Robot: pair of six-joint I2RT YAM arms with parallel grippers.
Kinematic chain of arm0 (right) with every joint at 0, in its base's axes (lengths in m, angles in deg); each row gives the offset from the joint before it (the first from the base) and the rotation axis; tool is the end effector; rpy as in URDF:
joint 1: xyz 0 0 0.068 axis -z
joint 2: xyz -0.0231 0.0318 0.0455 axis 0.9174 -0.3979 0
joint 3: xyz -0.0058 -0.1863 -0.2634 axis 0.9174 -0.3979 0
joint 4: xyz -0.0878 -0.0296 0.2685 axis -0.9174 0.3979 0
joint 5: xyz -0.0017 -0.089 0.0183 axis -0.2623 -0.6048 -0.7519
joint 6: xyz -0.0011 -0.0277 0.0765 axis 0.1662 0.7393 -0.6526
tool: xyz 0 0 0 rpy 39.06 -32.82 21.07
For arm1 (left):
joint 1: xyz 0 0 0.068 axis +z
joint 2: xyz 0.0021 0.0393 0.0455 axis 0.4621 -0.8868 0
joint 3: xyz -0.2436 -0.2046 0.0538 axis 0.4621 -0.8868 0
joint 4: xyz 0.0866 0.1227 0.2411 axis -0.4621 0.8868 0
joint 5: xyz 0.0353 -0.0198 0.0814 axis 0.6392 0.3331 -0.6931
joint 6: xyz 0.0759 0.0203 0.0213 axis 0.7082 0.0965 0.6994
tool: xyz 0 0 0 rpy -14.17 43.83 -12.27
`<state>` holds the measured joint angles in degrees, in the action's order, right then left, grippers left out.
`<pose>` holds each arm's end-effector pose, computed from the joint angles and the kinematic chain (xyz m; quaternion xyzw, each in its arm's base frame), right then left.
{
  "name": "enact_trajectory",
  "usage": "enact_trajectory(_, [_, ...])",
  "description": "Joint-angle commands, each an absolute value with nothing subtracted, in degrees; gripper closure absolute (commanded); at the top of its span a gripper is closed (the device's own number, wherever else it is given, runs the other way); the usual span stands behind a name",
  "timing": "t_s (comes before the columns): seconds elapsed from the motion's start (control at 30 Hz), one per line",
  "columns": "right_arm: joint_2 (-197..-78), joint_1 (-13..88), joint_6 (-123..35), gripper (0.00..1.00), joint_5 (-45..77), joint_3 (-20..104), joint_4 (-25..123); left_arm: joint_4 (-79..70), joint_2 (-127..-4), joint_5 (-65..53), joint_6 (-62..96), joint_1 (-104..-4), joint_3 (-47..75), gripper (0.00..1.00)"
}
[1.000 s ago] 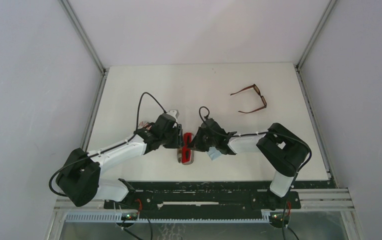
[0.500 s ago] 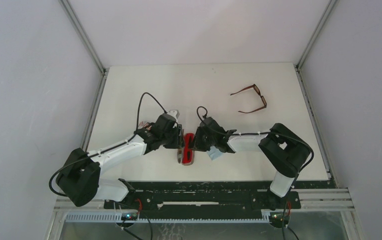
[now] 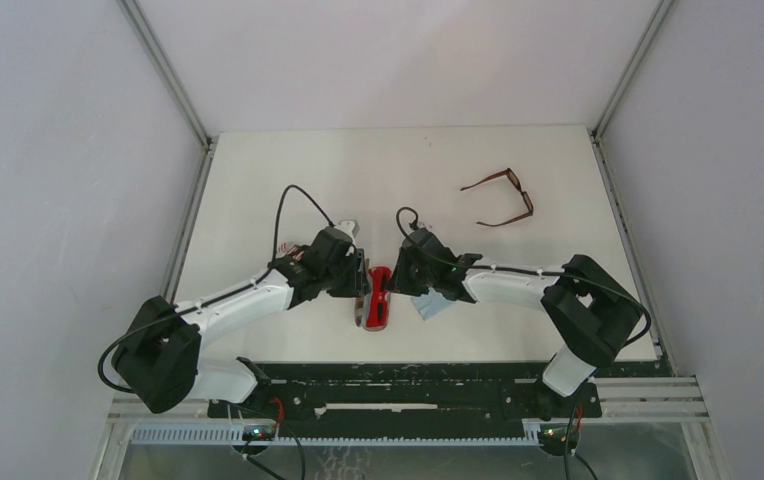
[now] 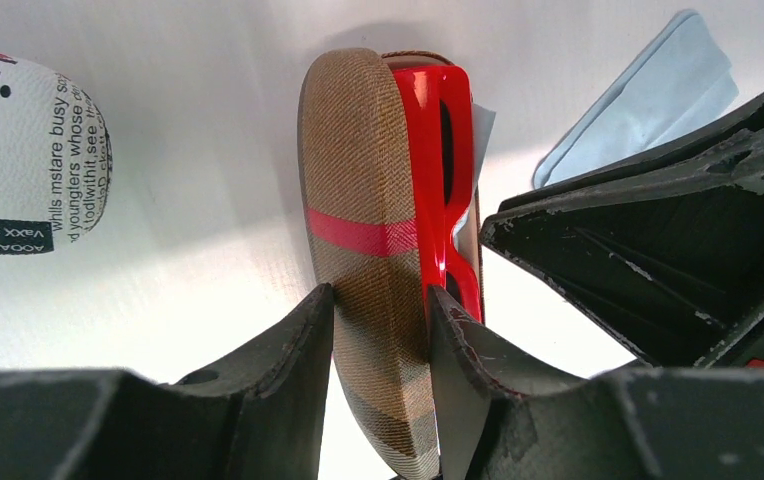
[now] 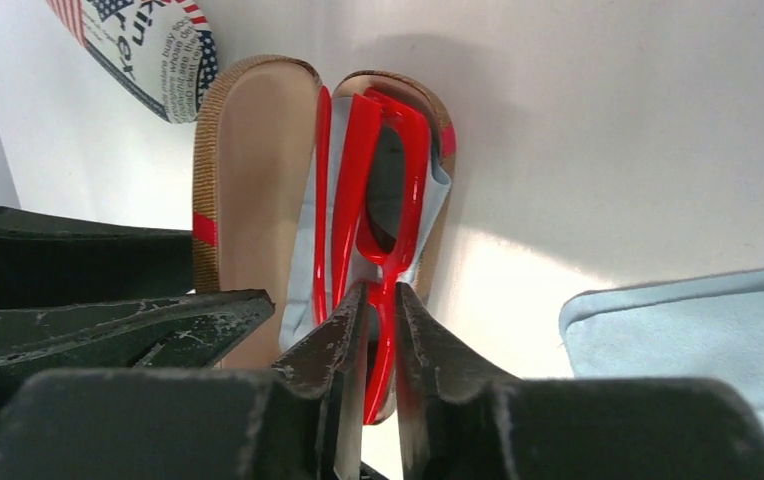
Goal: Organize the sunglasses
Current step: Place the sunglasses in the sunglasses case.
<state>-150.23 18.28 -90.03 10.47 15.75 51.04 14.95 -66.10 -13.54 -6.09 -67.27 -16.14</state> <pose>0.2466 0.2807 0.1791 0.0291 0.9290 0.2963 0.2196 0.2234 -0.1866 0.2070 0.0444 0.9418 -0.2040 0.2635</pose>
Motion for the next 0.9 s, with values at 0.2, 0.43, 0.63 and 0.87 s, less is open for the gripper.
enact_trajectory(0.2, [-149.9, 17.9, -88.0, 0.95, 10.7, 18.1, 51.4, 13.8, -65.4, -11.9, -6.7, -67.7, -13.5, 0.57])
enact_trajectory(0.43, [-152.6, 17.9, -87.8, 0.96, 11.8, 19.5, 50.8, 13.8, -65.5, -11.7, -6.5, -67.7, -13.3, 0.57])
enact_trajectory(0.63, [-154.8, 17.6, -87.5, 0.97, 12.1, 21.0, 51.7, 13.8, -65.5, -11.6, -6.6, -67.7, -13.3, 0.57])
enact_trajectory(0.87, [-156.9, 17.1, -87.1, 0.98, 12.3, 22.4, 53.3, 13.8, -65.7, -11.3, -6.5, -67.8, -12.8, 0.57])
